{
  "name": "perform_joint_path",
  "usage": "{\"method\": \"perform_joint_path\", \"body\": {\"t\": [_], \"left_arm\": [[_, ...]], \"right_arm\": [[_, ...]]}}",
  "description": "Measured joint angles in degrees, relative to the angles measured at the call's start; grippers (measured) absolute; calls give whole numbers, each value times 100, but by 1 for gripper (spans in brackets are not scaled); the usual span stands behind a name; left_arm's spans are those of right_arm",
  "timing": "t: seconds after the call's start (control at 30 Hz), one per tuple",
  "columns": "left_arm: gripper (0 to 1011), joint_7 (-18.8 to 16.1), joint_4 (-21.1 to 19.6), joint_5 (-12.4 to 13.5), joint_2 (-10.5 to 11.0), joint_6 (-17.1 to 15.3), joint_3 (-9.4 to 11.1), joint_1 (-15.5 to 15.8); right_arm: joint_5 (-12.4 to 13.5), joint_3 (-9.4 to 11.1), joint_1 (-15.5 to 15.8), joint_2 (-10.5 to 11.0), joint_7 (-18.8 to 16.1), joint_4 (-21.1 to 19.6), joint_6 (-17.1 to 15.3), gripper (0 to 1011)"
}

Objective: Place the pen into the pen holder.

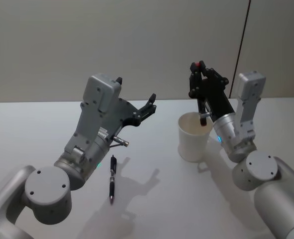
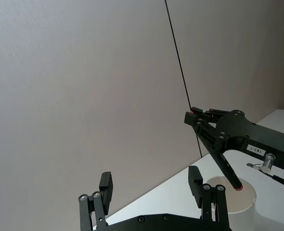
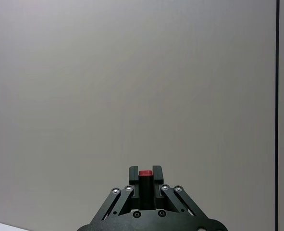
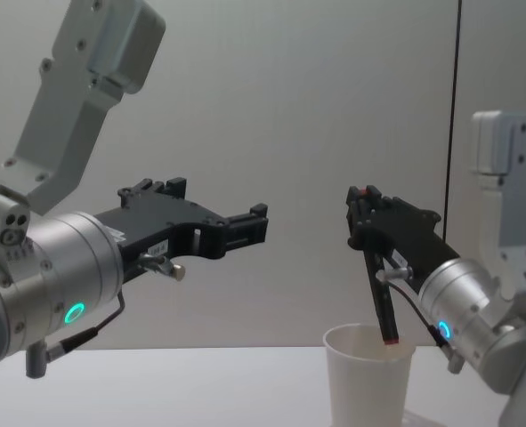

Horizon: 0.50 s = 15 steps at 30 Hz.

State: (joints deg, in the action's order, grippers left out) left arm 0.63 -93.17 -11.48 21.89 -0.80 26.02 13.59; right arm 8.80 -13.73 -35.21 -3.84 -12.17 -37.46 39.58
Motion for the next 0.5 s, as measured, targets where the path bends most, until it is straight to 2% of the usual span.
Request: {"method": "perform_joint_path", "body": {"t": [0.5], "left_arm": [[1004, 0, 0, 0, 0, 0, 0, 0]], "right_arm": [[110, -32, -91, -87, -101, 551, 508, 151]]}}
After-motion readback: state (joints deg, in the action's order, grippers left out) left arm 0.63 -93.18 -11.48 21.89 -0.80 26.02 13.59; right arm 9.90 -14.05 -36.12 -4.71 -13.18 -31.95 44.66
